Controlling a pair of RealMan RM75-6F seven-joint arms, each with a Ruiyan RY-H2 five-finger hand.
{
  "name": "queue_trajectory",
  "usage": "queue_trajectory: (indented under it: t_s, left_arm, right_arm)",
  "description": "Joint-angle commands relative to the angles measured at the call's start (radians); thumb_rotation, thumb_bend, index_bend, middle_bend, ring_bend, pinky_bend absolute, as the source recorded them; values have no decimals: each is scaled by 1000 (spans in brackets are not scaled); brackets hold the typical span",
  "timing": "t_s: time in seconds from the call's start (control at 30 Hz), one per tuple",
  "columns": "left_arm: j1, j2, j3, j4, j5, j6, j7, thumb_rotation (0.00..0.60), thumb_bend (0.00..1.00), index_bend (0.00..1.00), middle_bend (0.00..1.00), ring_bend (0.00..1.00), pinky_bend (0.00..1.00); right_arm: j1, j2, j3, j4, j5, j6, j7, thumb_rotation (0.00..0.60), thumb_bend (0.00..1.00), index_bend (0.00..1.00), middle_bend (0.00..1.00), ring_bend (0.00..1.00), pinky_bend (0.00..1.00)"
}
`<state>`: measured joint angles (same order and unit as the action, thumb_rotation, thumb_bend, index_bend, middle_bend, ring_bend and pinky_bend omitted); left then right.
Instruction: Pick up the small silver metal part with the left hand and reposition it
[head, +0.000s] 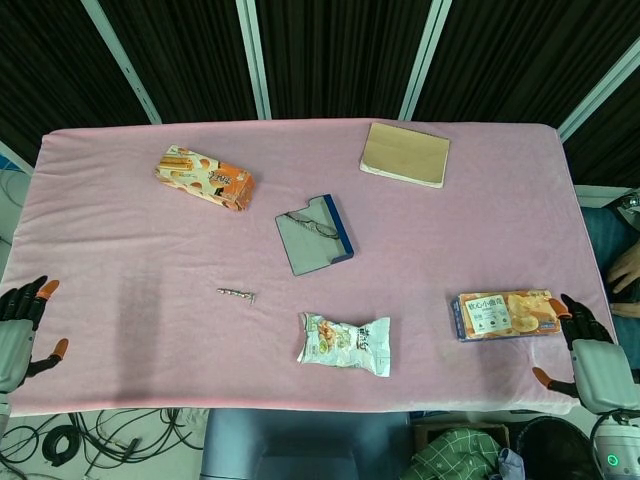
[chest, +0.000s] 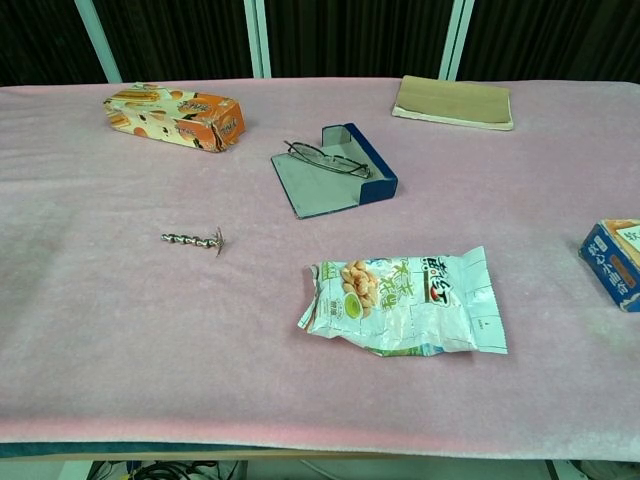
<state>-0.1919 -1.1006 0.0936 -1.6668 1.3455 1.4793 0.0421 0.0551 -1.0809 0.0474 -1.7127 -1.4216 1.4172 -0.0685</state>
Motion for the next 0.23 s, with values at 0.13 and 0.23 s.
queue_trajectory:
  t_s: [0.13,0.23]
  left_arm:
    - [29,-11,-12,35,106,52,-65,600,337,83,8,0,0]
    - [34,-9,-9,45,125,42,-79,600,336,83,8,0,0]
  right_arm:
    - [1,-6,-2,5,-6,0,-5,600,90,0,0,31,176]
    - [1,-10,-3,3,-8,2,-13,600,90,0,0,31,176]
